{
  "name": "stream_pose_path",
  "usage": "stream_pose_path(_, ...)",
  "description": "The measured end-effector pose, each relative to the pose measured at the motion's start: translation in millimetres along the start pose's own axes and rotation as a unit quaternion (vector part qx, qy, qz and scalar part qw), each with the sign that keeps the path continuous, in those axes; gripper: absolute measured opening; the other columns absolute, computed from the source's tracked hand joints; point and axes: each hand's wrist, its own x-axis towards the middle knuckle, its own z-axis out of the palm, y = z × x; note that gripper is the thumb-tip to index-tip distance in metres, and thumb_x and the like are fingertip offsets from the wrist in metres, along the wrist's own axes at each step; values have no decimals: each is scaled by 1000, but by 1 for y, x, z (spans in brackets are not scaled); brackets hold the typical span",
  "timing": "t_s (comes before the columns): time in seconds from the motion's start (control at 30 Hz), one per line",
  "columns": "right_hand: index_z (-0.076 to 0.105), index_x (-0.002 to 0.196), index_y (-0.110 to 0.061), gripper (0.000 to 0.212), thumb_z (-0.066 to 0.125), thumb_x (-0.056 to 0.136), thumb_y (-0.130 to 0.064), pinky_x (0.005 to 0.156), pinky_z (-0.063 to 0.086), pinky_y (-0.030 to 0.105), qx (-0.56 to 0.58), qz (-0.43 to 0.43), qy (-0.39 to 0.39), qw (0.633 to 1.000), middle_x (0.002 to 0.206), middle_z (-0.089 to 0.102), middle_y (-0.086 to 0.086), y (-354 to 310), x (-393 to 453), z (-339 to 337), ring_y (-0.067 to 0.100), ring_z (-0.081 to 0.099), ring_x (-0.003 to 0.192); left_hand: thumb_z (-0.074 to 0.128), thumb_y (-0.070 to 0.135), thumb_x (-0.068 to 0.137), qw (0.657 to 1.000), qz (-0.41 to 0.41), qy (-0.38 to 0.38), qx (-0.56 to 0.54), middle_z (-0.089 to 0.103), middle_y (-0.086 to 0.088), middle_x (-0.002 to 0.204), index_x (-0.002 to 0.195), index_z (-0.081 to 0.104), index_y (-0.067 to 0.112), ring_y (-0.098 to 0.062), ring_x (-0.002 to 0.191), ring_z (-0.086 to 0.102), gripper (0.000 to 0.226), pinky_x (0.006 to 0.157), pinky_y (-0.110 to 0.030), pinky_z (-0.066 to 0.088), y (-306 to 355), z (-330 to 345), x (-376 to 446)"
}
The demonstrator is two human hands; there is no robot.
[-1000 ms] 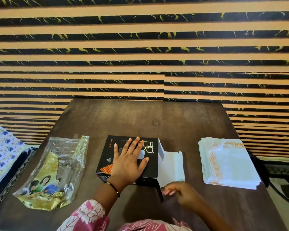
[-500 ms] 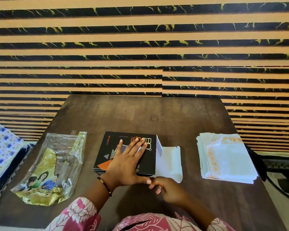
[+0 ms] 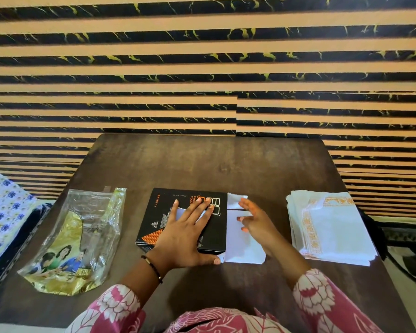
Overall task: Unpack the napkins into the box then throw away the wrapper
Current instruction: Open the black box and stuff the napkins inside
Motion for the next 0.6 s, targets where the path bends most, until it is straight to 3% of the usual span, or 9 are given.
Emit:
stream_pose_path(0.17, 38, 138, -30, 54, 44, 93, 0, 94, 43, 29, -26, -19, -41, 999, 145, 40, -4, -20, 18, 2, 20, 46, 126, 30, 91, 63, 1000, 5, 0, 0, -23, 9, 151, 145, -13, 26, -15, 140, -23, 113, 109, -57, -21, -1, 0, 1)
stream_pose_path(0.3, 51, 125, -23, 39, 50, 91, -2, 83, 48, 26, -26, -52, -57, 997, 124, 60, 3, -29, 28, 16, 19, 56, 114, 30, 91, 64, 1000, 0, 3, -6, -24, 10, 150, 145, -13, 26, -15, 140, -23, 112, 110, -58, -19, -1, 1, 2)
stream_pose_path(0.47, 56, 119, -16, 26, 48, 94, -14, 85, 50, 32, -142, -88, -3, 986, 117, 63, 7, -28, 36, 20, 23, 59, 106, 28, 90, 65, 1000, -12, -2, 1, -24, 10, 149, 145, -12, 27, -13, 141, -21, 109, 110, -57, -19, 0, 2, 3)
stream_pose_path(0.6, 61, 108, -14, 22, 43, 96, -13, 78, 51, 34, -184, -119, 29, 975, 106, 68, 12, -31, 43, 18, 25, 64, 93, 31, 91, 64, 999, -15, 30, -3, -4, 6, 158, 147, 0, 26, -12, 143, -13, 110, 111, -58, -14, 0, 5, 3)
